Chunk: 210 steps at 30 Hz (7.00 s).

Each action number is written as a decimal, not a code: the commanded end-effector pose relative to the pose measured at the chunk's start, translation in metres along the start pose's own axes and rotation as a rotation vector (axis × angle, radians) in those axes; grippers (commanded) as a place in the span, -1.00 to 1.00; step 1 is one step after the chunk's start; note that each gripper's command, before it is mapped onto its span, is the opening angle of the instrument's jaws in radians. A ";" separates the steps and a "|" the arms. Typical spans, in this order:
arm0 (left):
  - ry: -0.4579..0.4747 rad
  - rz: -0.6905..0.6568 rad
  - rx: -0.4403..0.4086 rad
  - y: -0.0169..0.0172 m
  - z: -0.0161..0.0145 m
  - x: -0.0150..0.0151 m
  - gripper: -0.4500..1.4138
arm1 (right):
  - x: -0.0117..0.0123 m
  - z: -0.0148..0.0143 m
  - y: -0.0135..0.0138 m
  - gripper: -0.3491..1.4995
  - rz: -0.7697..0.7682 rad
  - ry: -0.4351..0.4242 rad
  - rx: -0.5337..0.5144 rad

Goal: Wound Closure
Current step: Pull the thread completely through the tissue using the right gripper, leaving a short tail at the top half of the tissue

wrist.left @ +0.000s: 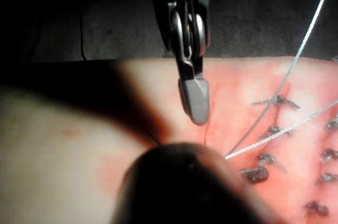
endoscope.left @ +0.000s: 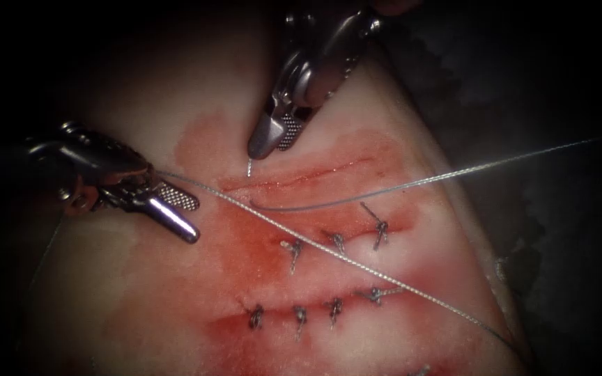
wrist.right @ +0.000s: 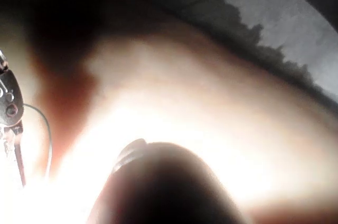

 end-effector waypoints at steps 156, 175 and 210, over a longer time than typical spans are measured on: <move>-0.016 -0.013 -0.007 -0.0004 -0.0002 -0.0020 0.19 | 0.0438 -0.0003 -0.0485 -0.42 0.309 -0.562 0.321; -0.017 -0.015 -0.008 -0.0005 -0.0002 -0.0020 0.19 | 0.0165 -0.0163 -0.0039 -0.49 -0.239 -0.869 0.286; -0.019 -0.015 -0.010 -0.0004 -0.0001 -0.0018 0.19 | 0.0085 0.0016 -0.0006 -0.13 -0.504 -0.327 0.309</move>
